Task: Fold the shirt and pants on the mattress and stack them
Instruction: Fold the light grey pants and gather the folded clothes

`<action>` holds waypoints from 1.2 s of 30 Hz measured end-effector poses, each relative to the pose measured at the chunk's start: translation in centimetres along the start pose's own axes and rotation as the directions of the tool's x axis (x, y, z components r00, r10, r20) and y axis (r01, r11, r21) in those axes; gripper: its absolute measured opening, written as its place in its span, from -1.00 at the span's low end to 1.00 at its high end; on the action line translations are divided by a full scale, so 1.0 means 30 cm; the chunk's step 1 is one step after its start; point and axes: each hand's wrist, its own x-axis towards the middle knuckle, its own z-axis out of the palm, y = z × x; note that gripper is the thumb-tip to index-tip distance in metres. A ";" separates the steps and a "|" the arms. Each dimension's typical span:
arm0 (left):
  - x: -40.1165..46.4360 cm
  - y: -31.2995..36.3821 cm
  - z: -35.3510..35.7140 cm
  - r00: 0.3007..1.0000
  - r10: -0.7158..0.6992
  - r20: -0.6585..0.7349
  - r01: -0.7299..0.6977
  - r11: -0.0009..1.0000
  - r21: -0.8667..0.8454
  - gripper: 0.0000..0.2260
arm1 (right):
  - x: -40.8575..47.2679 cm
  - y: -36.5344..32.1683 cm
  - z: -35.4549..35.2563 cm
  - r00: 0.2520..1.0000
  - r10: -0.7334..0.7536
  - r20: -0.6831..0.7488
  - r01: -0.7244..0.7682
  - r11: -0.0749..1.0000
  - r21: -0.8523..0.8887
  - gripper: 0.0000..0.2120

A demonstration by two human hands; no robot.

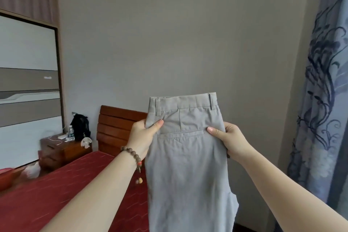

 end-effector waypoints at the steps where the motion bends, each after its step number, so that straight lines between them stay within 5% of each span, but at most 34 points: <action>1: -0.010 0.024 -0.032 1.000 0.014 -0.014 -0.014 1.000 -0.015 -0.92 | 0.014 -0.013 0.022 1.000 -0.024 0.006 0.024 0.999 0.022 -0.71; 6: -0.124 0.035 -0.175 0.996 -0.060 0.067 0.065 0.995 -0.074 -0.73 | 0.074 -0.063 0.123 0.994 -0.091 0.068 0.080 0.985 0.151 -0.78; 11: -0.218 0.054 -0.180 0.997 -0.022 -0.070 0.026 0.998 0.064 -0.79 | 0.033 0.055 0.140 0.973 -0.025 0.230 -0.028 0.974 0.225 -0.71; 18: -0.425 0.033 -0.257 0.961 -0.025 -0.276 0.068 0.987 0.149 -0.73 | -0.057 0.173 0.248 0.977 -0.077 0.198 0.025 0.967 0.253 -0.77; 24: -0.590 0.030 -0.340 0.890 0.043 -0.455 0.044 0.983 0.178 -0.80 | -0.087 0.210 0.403 0.961 -0.187 0.203 0.175 0.982 0.072 -0.92; 29: -0.666 0.049 -0.456 0.799 0.067 -0.597 0.017 0.991 0.134 -0.81 | -0.078 0.260 0.612 0.929 -0.340 0.148 0.365 0.911 -0.193 -0.69; 36: -0.715 -0.052 -0.752 0.711 0.117 -0.693 0.056 0.973 0.222 -0.80 | -0.016 0.444 0.952 0.886 -0.381 0.263 0.438 0.874 -0.212 -0.75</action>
